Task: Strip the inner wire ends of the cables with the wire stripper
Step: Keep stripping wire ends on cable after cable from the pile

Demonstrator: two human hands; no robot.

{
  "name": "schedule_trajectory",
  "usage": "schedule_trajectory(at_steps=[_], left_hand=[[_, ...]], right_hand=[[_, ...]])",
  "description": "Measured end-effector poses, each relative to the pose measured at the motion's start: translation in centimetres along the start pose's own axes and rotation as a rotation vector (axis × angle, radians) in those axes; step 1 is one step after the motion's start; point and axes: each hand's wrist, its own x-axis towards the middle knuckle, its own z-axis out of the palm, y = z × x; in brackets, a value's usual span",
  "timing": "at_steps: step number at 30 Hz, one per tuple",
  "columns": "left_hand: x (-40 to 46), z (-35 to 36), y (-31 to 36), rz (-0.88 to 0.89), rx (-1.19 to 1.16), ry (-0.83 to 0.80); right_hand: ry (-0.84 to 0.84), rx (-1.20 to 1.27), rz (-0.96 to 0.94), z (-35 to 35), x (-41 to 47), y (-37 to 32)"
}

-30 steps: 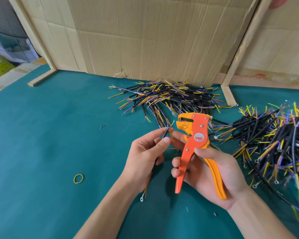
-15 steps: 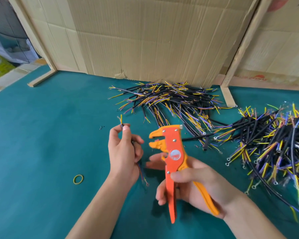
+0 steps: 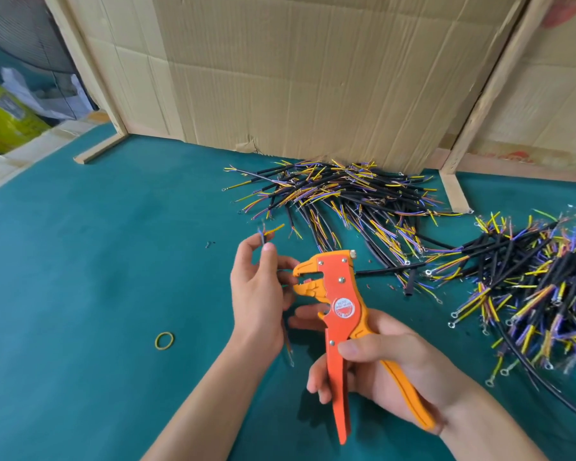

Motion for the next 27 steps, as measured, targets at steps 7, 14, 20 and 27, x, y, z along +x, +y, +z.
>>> schedule_trajectory(at_steps=[7, 14, 20, 27], left_hand=[[-0.3, 0.0, 0.3, 0.068, 0.103, -0.148], [-0.8, 0.2, 0.3, 0.056, 0.194, -0.349], [-0.9, 0.2, 0.1, 0.084, 0.288, -0.436], [-0.6, 0.0, -0.1, 0.168, 0.365, -0.465]], right_hand=[[0.194, 0.106, -0.209, -2.3, -0.8, -1.6], [0.228, 0.105, -0.238, -2.9, -1.1, -2.0], [0.233, 0.069, -0.21, -2.6, -1.0, -2.0], [0.18, 0.062, -0.116, -3.2, -1.6, -2.7]])
